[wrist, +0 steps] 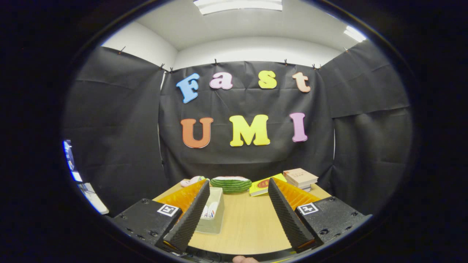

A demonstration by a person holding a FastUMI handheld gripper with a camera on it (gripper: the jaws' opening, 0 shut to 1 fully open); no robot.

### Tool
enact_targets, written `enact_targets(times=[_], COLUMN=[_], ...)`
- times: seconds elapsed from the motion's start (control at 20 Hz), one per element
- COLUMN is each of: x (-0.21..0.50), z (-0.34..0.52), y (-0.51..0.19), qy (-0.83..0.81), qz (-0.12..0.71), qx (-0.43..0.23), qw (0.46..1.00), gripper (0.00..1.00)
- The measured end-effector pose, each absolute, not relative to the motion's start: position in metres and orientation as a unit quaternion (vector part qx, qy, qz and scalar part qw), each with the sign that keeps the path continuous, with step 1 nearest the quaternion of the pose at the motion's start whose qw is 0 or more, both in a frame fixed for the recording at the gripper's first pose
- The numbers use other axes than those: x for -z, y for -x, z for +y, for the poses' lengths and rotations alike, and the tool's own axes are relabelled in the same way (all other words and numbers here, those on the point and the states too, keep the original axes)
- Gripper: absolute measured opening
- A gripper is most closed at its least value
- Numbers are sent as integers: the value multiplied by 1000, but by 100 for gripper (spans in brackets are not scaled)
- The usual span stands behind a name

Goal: Open the storage box then place both shoes into the box .Put the left shoe in first, then the right shoe, with the right side of both shoes facing outward in a uniform manner.

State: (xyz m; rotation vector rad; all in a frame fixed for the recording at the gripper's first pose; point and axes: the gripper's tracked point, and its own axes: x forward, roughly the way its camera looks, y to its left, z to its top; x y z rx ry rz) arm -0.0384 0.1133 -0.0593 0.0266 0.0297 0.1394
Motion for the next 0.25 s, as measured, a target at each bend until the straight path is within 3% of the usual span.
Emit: enact_targets(times=[0.25], x=[61], z=[109], y=[39], qy=[-20], qz=[14], qx=[-76], qw=[997], gripper=[100])
